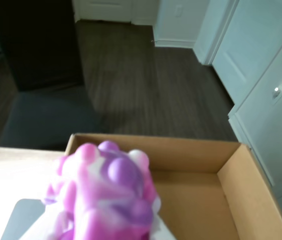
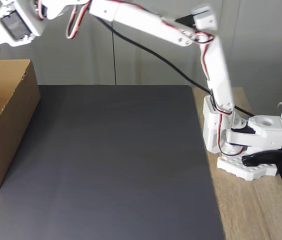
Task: Grasp a ball and put it in the box.
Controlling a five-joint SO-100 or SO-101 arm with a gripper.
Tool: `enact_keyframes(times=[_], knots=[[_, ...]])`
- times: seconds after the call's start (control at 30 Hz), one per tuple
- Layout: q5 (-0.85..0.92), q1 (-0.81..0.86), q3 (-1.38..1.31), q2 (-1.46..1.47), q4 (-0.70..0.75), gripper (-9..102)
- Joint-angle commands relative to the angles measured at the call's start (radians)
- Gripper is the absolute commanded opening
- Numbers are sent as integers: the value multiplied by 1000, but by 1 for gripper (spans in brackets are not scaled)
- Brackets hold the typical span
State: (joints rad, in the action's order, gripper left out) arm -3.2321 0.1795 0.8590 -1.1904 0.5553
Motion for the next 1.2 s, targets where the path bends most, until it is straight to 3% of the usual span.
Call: enact_keyframes(times=[0.0,0.23,0.53,0.7,0.97,1.17], knots=[[2,15,-67,11,-64,17],[9,57,-81,103,-195,18],[11,95,-411,385,-189,18],[3,106,-440,442,-202,20],[6,127,-440,463,-219,43],[5,132,-440,462,-221,47]])
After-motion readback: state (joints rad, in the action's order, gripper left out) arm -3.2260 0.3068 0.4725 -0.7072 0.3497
